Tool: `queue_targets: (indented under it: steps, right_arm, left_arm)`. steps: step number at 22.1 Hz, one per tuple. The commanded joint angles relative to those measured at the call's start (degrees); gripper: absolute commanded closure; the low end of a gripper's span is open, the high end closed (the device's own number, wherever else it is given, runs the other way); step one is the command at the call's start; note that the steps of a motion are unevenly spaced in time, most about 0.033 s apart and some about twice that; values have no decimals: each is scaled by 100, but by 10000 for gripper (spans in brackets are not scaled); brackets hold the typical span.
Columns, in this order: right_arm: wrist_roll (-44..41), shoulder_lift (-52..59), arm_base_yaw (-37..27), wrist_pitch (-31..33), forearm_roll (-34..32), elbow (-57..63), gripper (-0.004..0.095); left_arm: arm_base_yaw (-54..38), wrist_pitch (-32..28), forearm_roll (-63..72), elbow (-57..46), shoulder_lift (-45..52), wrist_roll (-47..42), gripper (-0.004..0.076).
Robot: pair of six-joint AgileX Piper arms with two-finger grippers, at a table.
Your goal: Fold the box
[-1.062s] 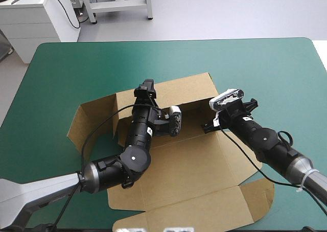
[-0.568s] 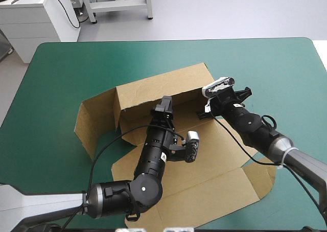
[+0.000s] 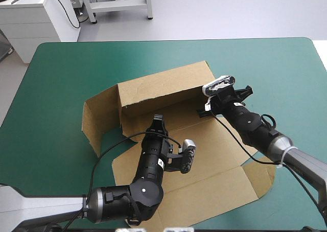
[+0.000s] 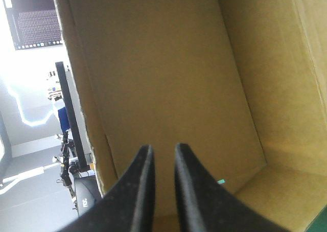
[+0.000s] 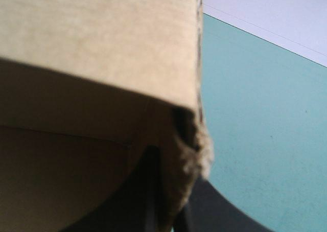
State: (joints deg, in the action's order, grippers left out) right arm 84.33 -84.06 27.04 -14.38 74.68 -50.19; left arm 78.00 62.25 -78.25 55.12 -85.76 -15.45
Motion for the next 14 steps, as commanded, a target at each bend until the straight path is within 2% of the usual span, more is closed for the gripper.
queue_targets:
  steps: [1,2,3,4,5,7,10,14]
  right_arm:
    - [169,171,-25,-310,-178,-198,929]
    - [169,171,-25,-299,-160,-198,929]
    - [169,171,-25,-259,-67,-198,929]
    - [208,171,-25,-259,35,-198,929]
    - [361,171,-25,-250,278,-198,929]
    - [770,161,-25,-194,675,-198,929]
    - [1460,83,-25,162,1330,-198,929]
    - [2043,1,-25,480,1772,-198,929]
  left_arm:
    - [22,215,49,323,227,711,722]
    - [-44,156,432,474,259,993,722]
    - [-311,-103,1640,921,382,1847,722]
    - [-526,-209,2184,1138,447,2245,722]
    - [-1063,-247,3462,1755,573,3239,722]
    - [-1887,-2,4770,2698,632,4087,722]
    - [-3216,151,6067,3668,632,4545,730]
    - [-4529,70,6920,4023,632,4568,731]
